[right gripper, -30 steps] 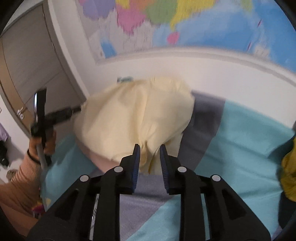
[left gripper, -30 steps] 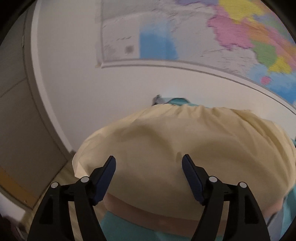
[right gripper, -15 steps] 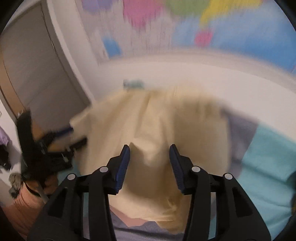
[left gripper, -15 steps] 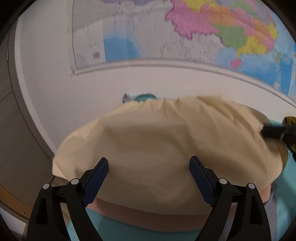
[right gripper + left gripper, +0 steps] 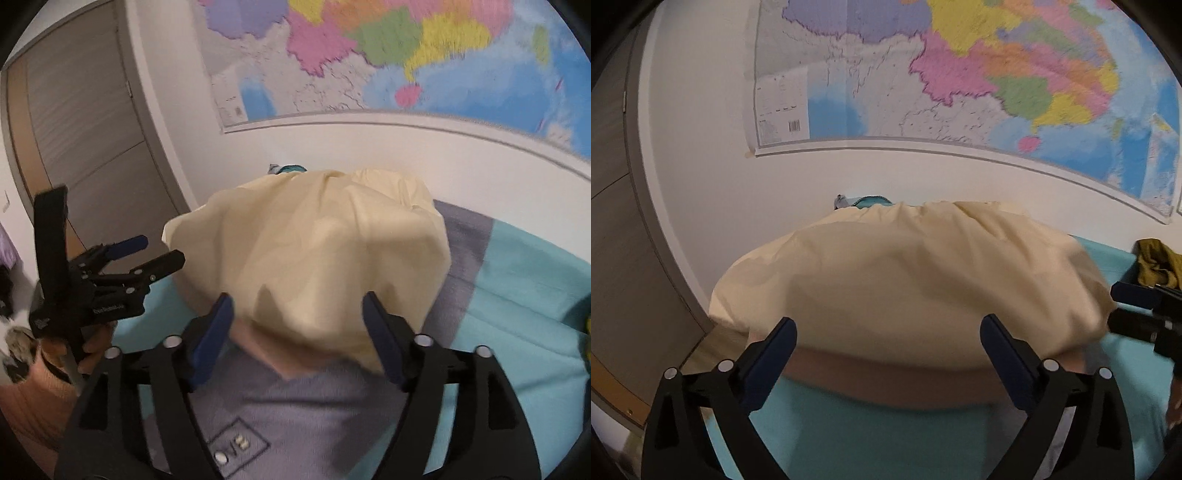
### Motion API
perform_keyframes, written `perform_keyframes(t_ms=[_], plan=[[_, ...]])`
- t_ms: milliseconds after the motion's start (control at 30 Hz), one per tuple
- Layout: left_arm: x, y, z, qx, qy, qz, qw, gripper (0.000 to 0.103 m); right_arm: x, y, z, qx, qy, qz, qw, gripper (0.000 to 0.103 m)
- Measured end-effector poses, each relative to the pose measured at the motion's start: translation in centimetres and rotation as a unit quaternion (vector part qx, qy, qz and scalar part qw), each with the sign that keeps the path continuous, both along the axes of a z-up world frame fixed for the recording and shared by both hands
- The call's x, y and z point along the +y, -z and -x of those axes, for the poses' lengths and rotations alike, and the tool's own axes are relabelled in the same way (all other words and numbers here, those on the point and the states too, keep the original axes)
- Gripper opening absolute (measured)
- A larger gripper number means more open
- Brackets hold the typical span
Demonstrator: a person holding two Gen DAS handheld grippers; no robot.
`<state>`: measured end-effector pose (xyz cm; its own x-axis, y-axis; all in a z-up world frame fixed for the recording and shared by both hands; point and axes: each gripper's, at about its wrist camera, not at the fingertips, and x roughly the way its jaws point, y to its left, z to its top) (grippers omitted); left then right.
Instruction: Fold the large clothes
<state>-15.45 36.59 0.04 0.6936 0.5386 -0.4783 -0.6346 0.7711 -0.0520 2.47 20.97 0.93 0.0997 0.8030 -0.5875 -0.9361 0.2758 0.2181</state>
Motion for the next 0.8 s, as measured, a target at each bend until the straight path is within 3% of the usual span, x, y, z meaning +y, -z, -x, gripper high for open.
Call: perform_keyframes(t_ms=[133,267,467,800], plan=[[-2.4,0.6,1.2,-0.006,0.000,0.014,0.9999,0.096,-2.0,0.7,2.4,-0.015,0.000,-0.004,1.000,0.096],[-4.6,1.2,2.2,-0.003,-0.005,0.039,0.9992,0.096,-3.1,1.3,4.2,-0.026,-0.005,0.000,1.000,0.097],[-7.8,1.1,3.6,-0.002,-0.028,0.030,0.9992,0.096,-5.2,1.1,7.1,-0.067,-0.005,0.002,0.998,0.097],[-10.4,1.4,5.2,0.006,-0.038,0.028,0.9989,0.096,-7.8,1.0,8.9,-0.078,-0.007,-0.003,0.997,0.097]])
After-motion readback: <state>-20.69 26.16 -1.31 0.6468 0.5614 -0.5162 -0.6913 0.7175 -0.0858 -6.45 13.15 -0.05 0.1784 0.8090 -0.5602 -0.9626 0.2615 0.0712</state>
